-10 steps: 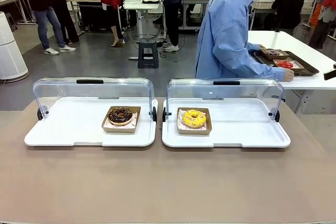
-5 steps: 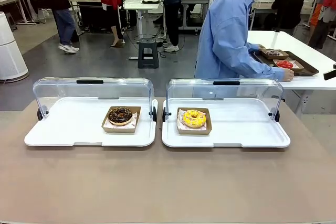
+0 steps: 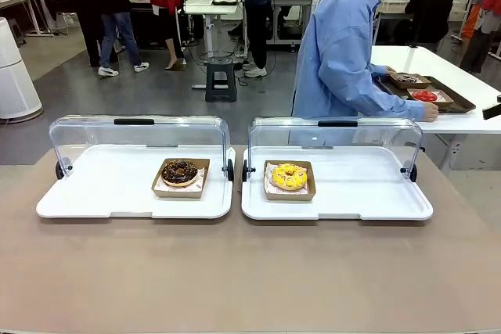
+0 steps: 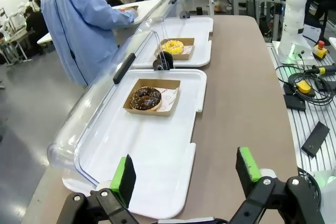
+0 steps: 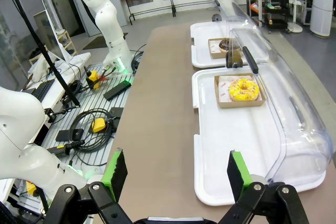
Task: Provide the desired donut to the person.
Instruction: Place the picked Paper togo box onto the Handle tray extended by the person.
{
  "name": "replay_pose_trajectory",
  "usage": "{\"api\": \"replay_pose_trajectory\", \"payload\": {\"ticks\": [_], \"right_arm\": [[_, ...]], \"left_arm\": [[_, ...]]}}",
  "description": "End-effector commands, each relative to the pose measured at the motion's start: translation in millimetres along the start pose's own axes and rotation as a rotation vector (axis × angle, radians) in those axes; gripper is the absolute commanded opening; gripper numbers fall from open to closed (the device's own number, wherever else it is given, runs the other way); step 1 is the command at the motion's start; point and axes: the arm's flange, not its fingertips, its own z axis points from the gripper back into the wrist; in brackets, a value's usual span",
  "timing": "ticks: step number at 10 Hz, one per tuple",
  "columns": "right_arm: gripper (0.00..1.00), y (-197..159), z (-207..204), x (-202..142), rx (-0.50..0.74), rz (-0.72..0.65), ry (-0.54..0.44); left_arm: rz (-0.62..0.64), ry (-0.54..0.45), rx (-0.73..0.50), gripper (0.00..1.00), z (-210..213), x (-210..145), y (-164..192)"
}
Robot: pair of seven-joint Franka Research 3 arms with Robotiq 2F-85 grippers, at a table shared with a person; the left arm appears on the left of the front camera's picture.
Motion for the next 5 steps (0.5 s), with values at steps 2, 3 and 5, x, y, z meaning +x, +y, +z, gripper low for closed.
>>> {"api": "replay_pose_trajectory", "payload": {"ticks": [2,3,5], "right_arm": [[1.0,0.5,-1.1,1.7,0.007,0.002,-0.002],[1.0,0.5,-1.1,1.7,0.007,0.002,-0.002],[1.0,0.5,-1.1,1.7,0.007,0.002,-0.002]], "left_arm": [[0.0,0.0,0.0,1.0,0.0,0.0,0.0],[0.0,0.0,0.0,1.0,0.0,0.0,0.0],[0.0,0.0,0.0,1.0,0.0,0.0,0.0]]}}
